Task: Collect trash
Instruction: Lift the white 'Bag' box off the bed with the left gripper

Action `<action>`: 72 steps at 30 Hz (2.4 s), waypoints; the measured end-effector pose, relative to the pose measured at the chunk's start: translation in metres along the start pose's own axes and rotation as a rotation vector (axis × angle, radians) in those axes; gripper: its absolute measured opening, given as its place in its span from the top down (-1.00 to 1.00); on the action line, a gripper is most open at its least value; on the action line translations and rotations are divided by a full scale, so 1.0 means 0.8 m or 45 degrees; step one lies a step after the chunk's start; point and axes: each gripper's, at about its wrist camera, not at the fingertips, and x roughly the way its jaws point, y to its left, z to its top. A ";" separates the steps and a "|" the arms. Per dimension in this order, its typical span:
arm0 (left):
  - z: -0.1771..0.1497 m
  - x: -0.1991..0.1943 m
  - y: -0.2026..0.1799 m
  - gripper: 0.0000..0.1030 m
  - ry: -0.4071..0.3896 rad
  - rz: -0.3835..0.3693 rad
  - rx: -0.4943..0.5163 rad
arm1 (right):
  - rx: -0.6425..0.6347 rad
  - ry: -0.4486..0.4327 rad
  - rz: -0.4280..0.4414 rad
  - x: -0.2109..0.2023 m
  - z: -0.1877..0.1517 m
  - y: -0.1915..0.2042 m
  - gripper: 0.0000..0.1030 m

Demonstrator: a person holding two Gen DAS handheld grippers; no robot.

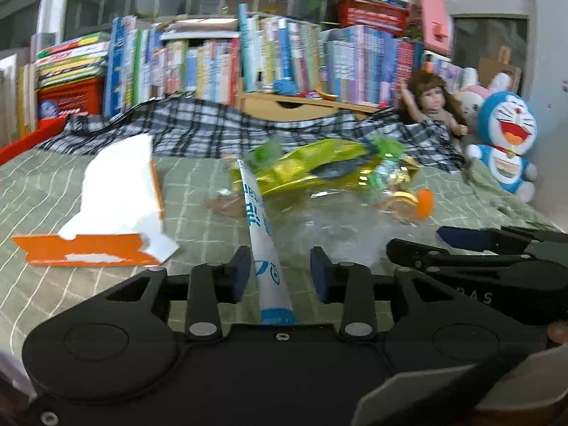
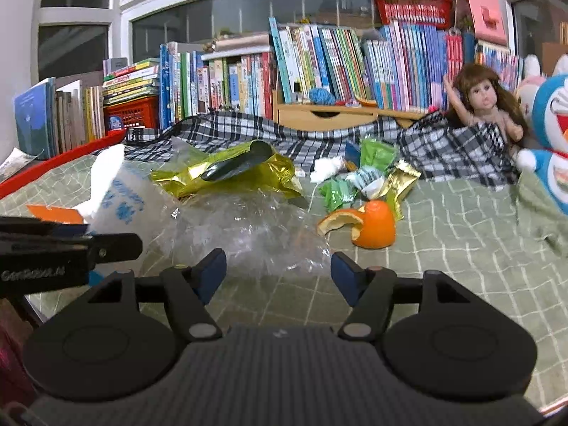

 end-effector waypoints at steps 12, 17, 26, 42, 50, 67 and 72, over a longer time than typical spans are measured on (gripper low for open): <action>0.000 0.009 0.029 0.56 0.044 0.007 -0.118 | 0.031 -0.084 -0.039 -0.025 0.014 -0.010 0.42; 0.002 0.007 0.027 0.58 0.041 0.014 -0.122 | 0.020 -0.115 -0.050 -0.038 0.015 -0.014 0.44; 0.003 0.008 0.021 0.59 0.047 0.023 -0.104 | 0.028 -0.070 -0.092 -0.032 0.008 -0.024 -0.08; 0.000 0.019 0.029 0.61 0.060 0.034 -0.136 | 0.054 -0.035 -0.031 -0.063 -0.026 -0.016 -0.67; -0.001 0.023 0.028 0.68 0.076 0.044 -0.145 | -0.032 0.040 0.022 -0.099 -0.058 -0.003 -0.68; 0.006 -0.058 0.000 0.84 -0.002 -0.084 0.014 | 0.037 -0.076 0.007 -0.055 -0.009 -0.011 -1.00; 0.008 -0.033 0.004 0.84 0.035 -0.044 -0.019 | -0.075 -0.018 -0.036 0.001 0.019 0.000 -1.00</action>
